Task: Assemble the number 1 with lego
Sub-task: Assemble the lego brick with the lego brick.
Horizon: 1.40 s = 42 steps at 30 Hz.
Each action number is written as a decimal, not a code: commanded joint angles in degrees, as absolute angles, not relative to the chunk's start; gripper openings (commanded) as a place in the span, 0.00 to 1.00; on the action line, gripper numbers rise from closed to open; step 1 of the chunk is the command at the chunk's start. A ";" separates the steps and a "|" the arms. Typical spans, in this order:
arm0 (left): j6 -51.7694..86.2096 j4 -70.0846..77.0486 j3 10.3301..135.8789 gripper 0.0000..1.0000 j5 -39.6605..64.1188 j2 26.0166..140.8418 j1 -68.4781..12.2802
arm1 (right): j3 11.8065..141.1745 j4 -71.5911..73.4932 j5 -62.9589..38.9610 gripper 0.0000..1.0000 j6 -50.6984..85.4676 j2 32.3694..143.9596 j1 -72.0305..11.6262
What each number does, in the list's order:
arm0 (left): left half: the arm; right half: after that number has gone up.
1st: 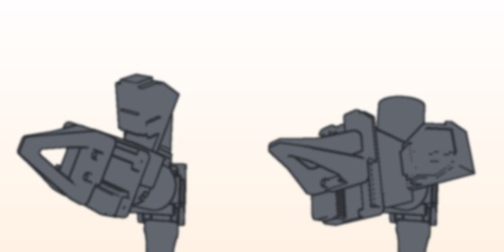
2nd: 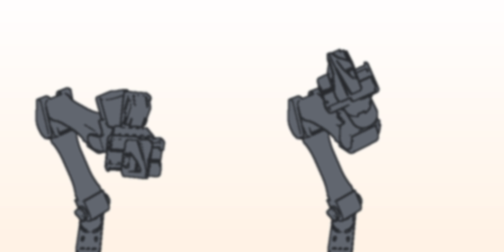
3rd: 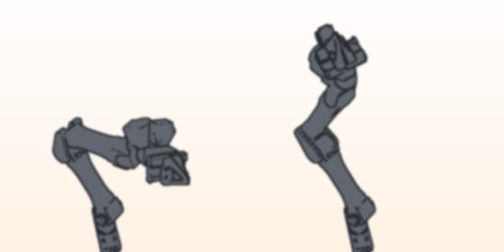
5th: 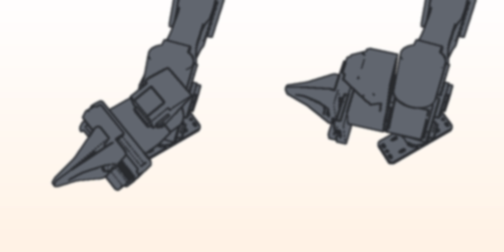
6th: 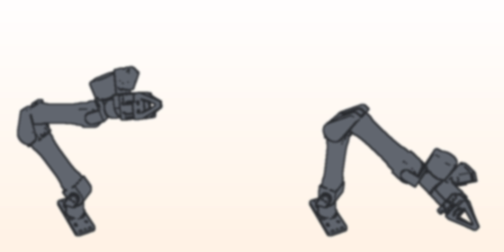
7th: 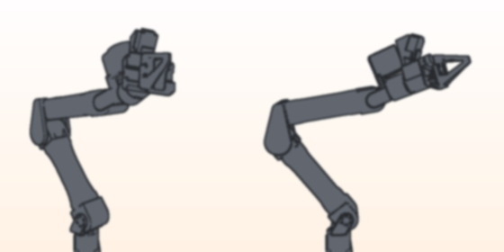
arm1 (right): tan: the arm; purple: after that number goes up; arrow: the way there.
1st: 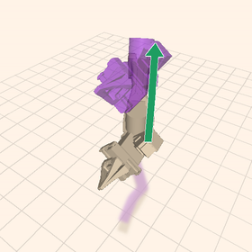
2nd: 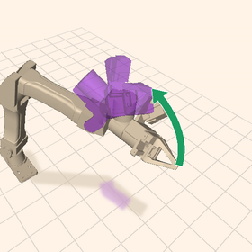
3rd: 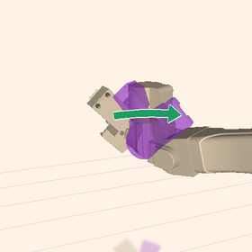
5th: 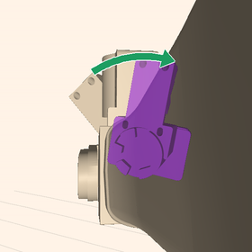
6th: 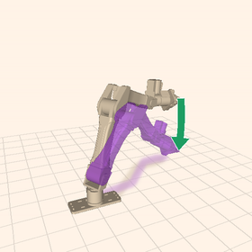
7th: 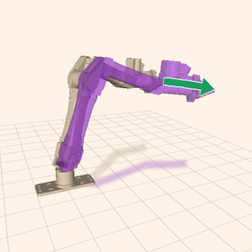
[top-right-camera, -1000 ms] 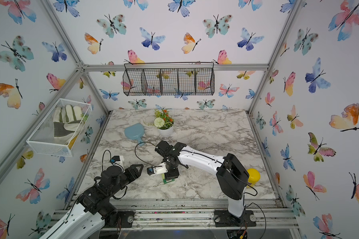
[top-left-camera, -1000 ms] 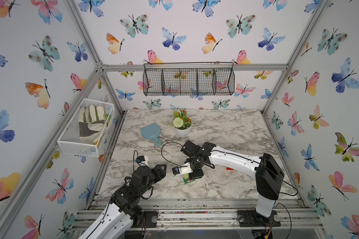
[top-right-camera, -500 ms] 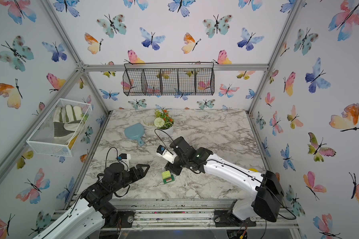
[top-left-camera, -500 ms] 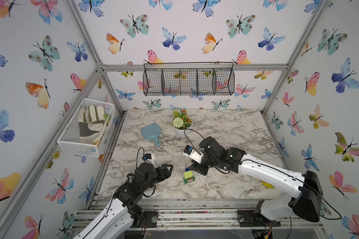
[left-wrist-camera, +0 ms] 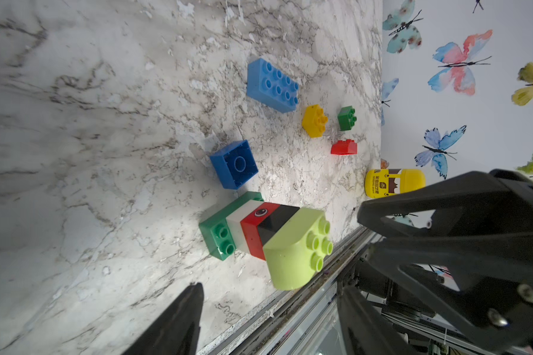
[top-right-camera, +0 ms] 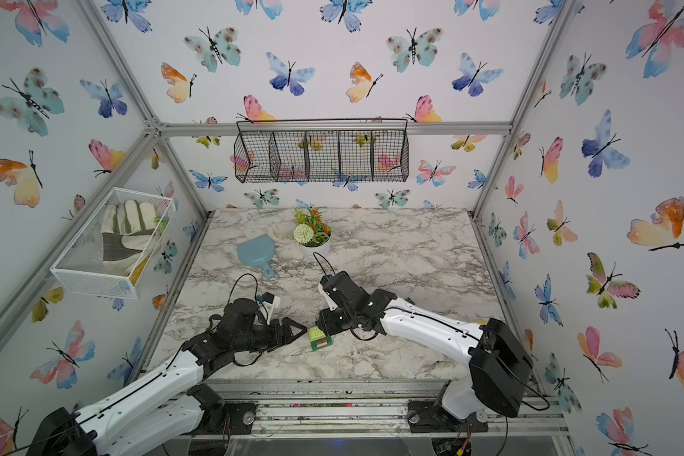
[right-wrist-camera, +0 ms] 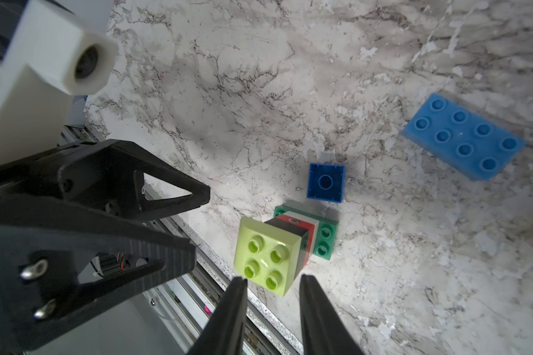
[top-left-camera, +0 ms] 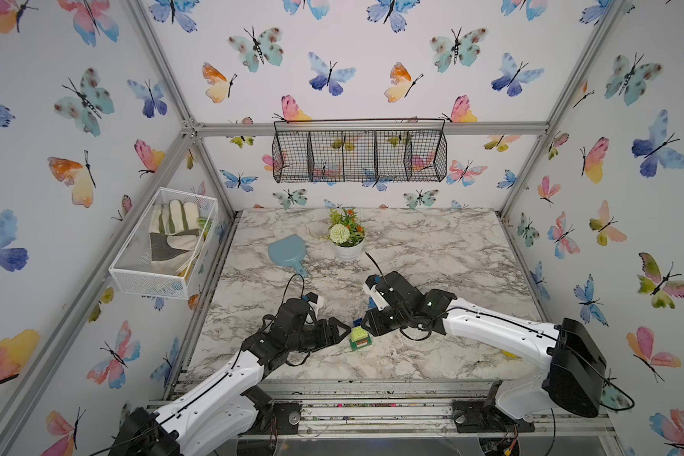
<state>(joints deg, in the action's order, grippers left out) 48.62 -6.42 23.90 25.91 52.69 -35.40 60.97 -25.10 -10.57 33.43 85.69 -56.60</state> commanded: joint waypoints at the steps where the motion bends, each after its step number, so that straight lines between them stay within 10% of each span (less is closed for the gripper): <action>1: 47.75 -2.82 25.99 0.72 29.71 55.03 -35.86 | 62.18 -24.71 -11.59 0.32 35.68 86.77 -56.60; 42: 45.22 -6.30 26.93 0.59 28.45 64.99 -36.25 | 62.18 -29.13 -10.31 0.23 35.57 92.10 -56.60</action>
